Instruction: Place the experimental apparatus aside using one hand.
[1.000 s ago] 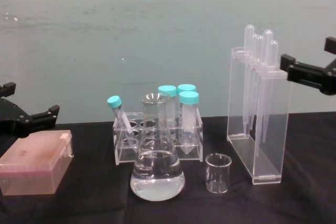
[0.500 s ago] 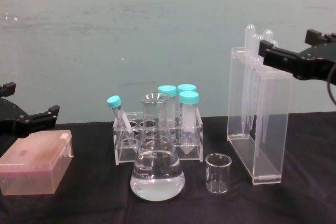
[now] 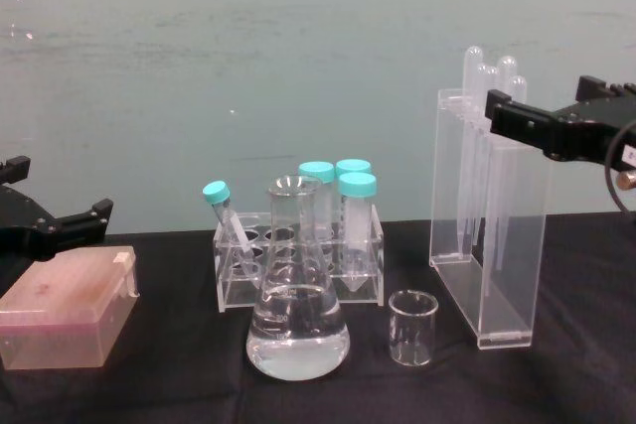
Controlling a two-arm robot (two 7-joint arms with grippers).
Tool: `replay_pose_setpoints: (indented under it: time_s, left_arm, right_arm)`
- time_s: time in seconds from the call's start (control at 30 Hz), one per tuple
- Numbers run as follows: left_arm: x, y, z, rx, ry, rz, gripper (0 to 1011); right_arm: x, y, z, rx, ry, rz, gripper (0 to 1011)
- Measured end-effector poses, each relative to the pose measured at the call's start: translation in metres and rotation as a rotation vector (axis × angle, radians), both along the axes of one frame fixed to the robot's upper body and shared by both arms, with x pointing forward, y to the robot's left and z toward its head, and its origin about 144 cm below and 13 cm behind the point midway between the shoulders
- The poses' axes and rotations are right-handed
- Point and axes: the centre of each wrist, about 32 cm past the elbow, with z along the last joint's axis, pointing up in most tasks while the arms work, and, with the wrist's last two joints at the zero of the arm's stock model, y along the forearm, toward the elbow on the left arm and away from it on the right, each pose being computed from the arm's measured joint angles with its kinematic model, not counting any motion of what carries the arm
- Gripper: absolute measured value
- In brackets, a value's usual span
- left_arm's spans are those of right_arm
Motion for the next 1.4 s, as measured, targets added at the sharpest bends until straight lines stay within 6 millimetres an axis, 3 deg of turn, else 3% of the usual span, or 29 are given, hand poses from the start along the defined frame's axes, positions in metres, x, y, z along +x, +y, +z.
replay_pose_setpoints:
  time_s: [0.57,1.4]
  left_arm:
    - [0.000,0.000,0.000,0.000,0.000,0.000,1000]
    - [0.000,0.000,0.000,0.000,0.000,0.000,1000]
  right_arm:
    - [0.010,0.014,-0.003,0.037,0.059,-0.030,1003]
    - [0.020,0.020,-0.006,0.053,0.115,-0.047,1003]
